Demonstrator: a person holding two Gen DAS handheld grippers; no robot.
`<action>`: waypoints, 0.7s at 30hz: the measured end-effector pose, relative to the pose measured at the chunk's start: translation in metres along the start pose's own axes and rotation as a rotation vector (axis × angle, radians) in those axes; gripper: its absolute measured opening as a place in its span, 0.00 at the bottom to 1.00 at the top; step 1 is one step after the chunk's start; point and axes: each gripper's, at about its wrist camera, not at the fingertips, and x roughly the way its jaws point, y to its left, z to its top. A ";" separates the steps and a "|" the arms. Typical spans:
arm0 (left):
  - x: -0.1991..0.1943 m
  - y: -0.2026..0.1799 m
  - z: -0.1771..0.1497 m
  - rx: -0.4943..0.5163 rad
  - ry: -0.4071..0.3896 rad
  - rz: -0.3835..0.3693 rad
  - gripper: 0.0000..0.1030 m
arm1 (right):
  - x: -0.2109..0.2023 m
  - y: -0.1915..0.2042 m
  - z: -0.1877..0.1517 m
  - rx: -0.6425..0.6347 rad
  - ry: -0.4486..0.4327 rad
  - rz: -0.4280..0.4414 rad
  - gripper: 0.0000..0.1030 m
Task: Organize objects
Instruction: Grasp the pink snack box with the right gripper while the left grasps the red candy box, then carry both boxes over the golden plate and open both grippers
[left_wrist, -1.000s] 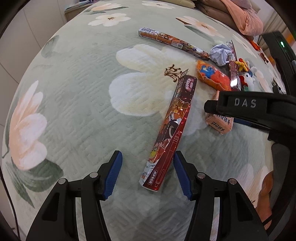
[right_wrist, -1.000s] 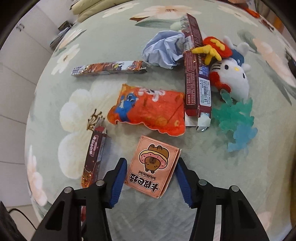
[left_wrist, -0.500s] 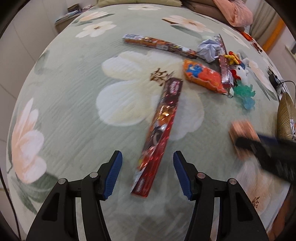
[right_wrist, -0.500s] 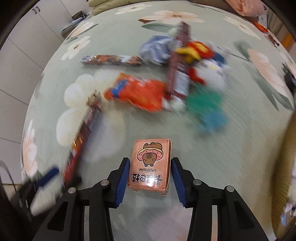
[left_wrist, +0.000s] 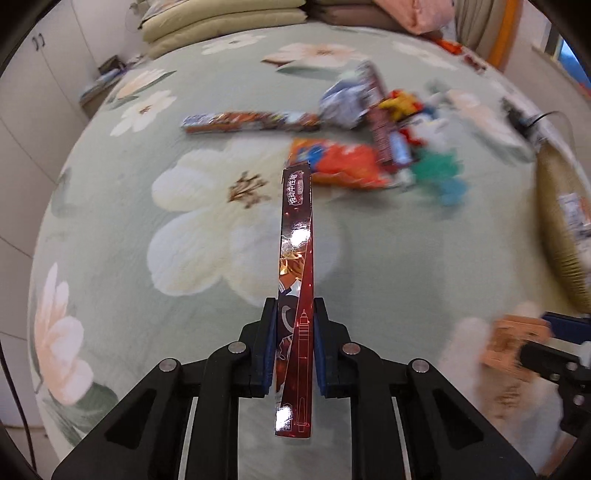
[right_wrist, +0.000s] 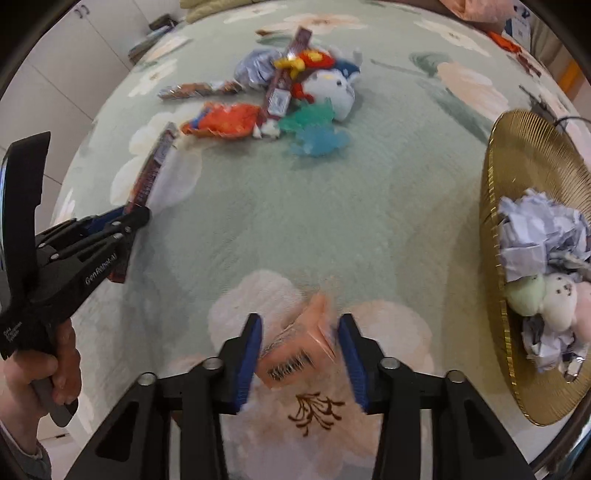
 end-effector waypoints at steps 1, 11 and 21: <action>-0.009 -0.003 0.001 -0.010 -0.008 -0.026 0.14 | -0.007 0.001 0.000 0.001 -0.014 0.007 0.37; -0.073 -0.052 0.043 -0.076 -0.106 -0.169 0.14 | -0.084 -0.029 0.006 0.093 -0.184 0.087 0.18; -0.064 -0.050 0.026 -0.092 -0.047 -0.120 0.14 | -0.023 -0.036 -0.027 0.218 0.029 0.310 0.49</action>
